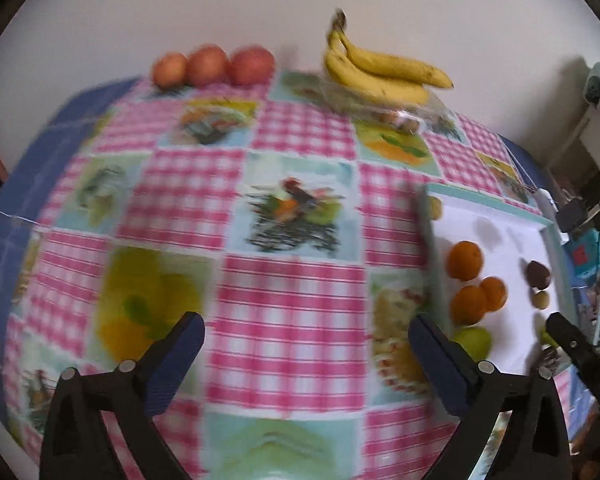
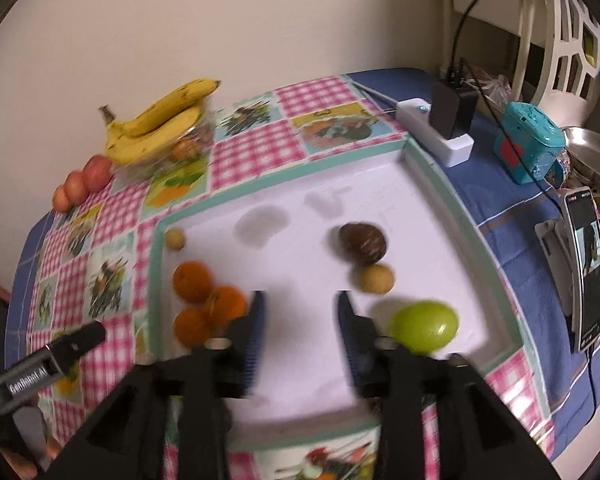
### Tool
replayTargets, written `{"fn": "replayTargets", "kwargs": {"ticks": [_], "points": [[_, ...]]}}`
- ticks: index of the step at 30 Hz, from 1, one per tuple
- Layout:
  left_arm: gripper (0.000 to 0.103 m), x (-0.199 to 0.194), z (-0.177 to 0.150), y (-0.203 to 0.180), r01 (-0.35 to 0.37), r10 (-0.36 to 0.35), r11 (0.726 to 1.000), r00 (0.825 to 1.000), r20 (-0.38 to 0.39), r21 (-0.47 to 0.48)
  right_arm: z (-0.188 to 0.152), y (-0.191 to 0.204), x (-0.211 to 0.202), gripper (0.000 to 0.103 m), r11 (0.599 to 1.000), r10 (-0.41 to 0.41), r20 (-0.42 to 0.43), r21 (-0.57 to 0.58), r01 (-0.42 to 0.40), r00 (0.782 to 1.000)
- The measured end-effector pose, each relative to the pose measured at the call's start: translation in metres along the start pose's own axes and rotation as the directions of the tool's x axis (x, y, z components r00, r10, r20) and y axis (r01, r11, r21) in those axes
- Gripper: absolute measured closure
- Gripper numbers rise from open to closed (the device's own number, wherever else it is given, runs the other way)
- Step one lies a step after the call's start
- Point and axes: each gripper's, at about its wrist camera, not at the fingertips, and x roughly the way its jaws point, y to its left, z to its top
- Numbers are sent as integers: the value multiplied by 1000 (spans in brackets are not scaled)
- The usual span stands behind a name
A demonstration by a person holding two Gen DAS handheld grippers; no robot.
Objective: Organize fruits
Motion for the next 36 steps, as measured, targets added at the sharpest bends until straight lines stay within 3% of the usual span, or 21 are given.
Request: {"fn": "replayTargets", "kwargs": {"ticks": [2,4,7,14,20,29,36], "points": [[0,-10,-8,7,-41,40,999,998,43,24,-10,8,-4,31,1000,10,2,-14,-9,1000],[0,-19,-17,15,-64,62,997,996,70,37,-20,15,-7,30,1000,20,3,-19,-20,1000],[0,-26,-30,22,-61,57,997,995,77,50,-33,24,-13,10,999,32,4,-41,-32,999],[0,-33,-42,29,-128,126,991,991,42,46,-58,48,-27,10,993,52,12,-110,-50,999],[0,-31,-45,33,-253,253,967,967,15,36,-73,69,-31,10,981,36,5,-193,-34,999],[0,-24,-47,37,-226,227,974,973,-37,27,-75,76,-27,10,975,11,-4,-220,-12,1000],[0,-25,-46,38,-227,228,974,973,-32,27,-75,77,-26,10,976,-5,-11,-219,3,1000]]}}
